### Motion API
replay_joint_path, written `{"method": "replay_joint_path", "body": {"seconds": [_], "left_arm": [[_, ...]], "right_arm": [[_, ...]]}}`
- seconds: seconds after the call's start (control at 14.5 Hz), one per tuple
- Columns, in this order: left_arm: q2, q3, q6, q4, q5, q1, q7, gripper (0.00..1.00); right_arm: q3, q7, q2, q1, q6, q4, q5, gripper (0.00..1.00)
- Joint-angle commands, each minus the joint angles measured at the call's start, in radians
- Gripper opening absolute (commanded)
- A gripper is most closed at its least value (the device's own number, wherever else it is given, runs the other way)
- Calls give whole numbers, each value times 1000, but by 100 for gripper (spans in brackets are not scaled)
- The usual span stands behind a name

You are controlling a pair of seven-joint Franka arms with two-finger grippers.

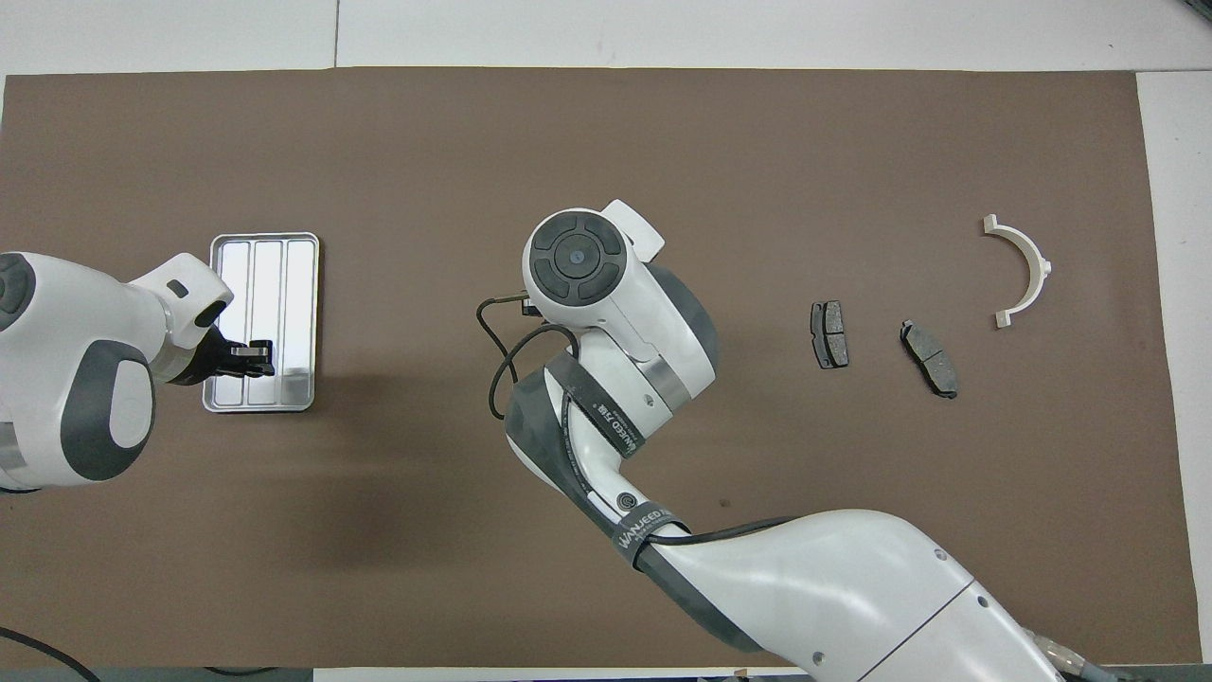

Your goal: Pick bearing gear from pile to tray

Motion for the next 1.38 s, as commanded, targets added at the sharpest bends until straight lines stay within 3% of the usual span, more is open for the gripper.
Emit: {"method": "replay_joint_path", "body": {"seconds": [0.0, 0.62, 0.69, 0.76, 0.97, 1.31], "left_arm": [[-4, -8, 71, -46, 10, 3, -25, 0], [55, -8, 154, -47, 10, 1, -30, 0], [55, -8, 154, -49, 10, 1, -34, 0], [55, -8, 157, -55, 10, 0, -45, 0], [61, -8, 164, -58, 10, -5, -45, 0], [62, -8, 183, -78, 10, -5, -43, 2]], "right_arm": [[5, -8, -9, -12, 111, -103, -16, 0], [5, -14, 4, -15, 207, -186, -14, 0], [5, -12, 2, -17, 201, -185, -11, 45], [3, -6, 1, -20, 187, -179, -7, 99], [-1, 3, -19, -28, 141, -142, 7, 100], [3, -96, -99, -145, 54, -85, 4, 100]]}}
